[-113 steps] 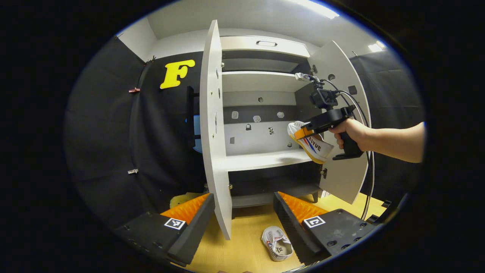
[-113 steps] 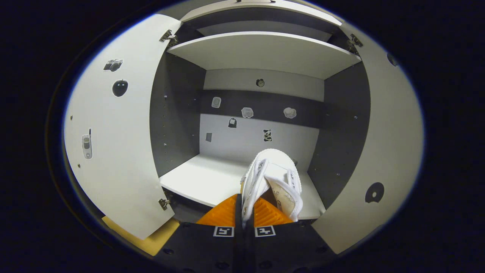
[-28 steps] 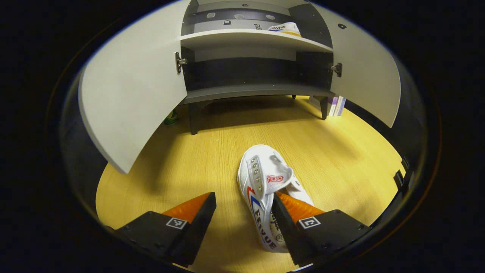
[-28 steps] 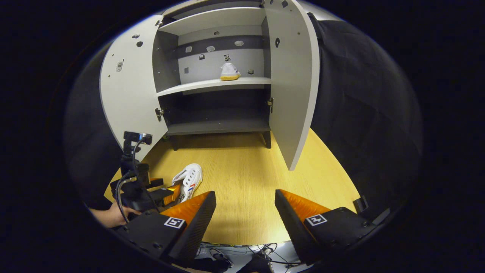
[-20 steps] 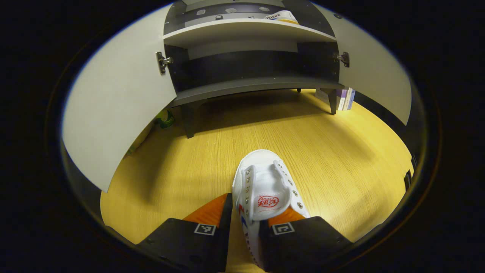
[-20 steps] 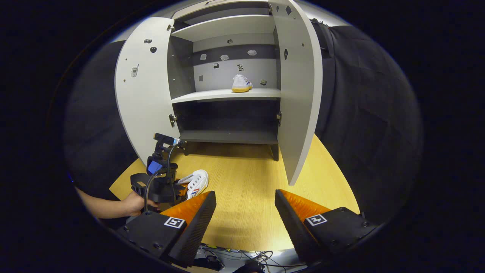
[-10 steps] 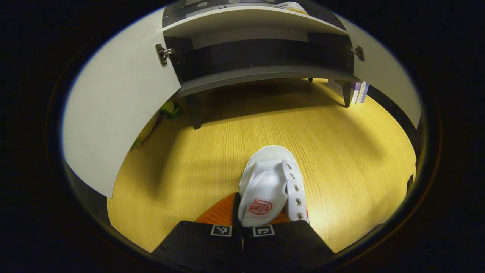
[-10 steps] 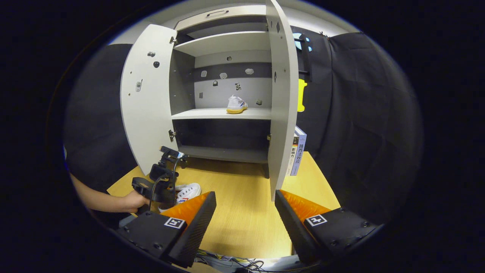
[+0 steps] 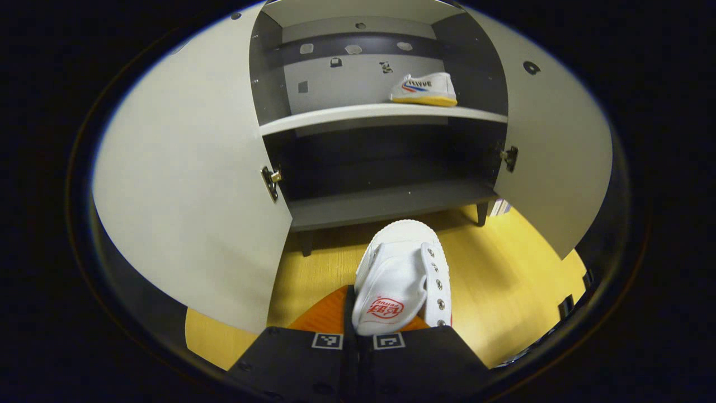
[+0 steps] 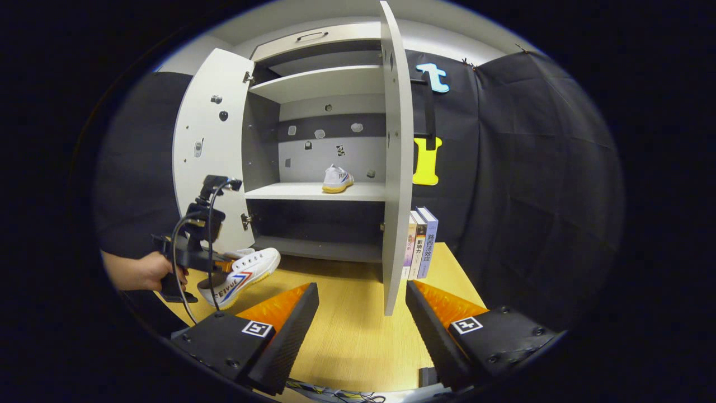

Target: Grab one shoe with the right hand and put it into the shoe cabinet, grab the other shoe with the left hand and put it into the shoe cabinet; then close the right door with the right hand and the left door with the left hand.

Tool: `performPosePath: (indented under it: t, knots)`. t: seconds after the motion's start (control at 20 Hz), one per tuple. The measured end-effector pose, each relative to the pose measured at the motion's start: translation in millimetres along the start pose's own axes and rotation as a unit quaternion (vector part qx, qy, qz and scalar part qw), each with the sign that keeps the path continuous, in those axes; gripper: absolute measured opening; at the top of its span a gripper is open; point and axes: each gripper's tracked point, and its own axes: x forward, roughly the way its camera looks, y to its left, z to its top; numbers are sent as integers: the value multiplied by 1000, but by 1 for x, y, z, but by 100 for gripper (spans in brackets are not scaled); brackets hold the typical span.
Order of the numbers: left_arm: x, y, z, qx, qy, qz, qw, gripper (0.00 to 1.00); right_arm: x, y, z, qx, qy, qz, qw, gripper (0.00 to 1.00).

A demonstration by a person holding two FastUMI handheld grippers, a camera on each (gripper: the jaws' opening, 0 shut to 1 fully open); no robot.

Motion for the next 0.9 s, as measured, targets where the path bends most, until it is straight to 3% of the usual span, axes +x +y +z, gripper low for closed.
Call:
performPosePath:
  t: [0.2,0.5,0.9]
  knots:
    - [-17,0,70,-18,-19,-24,999,5,0,-9,24,6,-28,-2,1000,99]
    - [-18,8,168,-14,-51,-19,998,5,0,-41,37,19,-47,-26,998,99]
    - [49,34,291,1,-82,31,996,5,3,-103,57,39,-65,-69,995,99]
